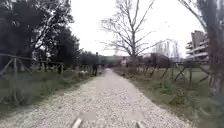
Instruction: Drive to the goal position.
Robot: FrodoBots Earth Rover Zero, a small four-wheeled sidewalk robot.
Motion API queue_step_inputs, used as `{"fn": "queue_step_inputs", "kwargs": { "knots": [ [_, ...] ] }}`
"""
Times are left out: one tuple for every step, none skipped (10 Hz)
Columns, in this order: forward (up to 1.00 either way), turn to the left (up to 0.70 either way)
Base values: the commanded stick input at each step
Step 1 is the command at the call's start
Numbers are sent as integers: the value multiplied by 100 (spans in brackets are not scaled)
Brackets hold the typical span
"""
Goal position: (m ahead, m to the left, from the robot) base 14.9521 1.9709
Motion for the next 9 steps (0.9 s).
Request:
{"fn": "queue_step_inputs", "kwargs": {
  "knots": [
    [50,0],
    [50,0],
    [50,0],
    [50,0],
    [50,0],
    [50,0],
    [50,0],
    [50,0],
    [50,0]
  ]
}}
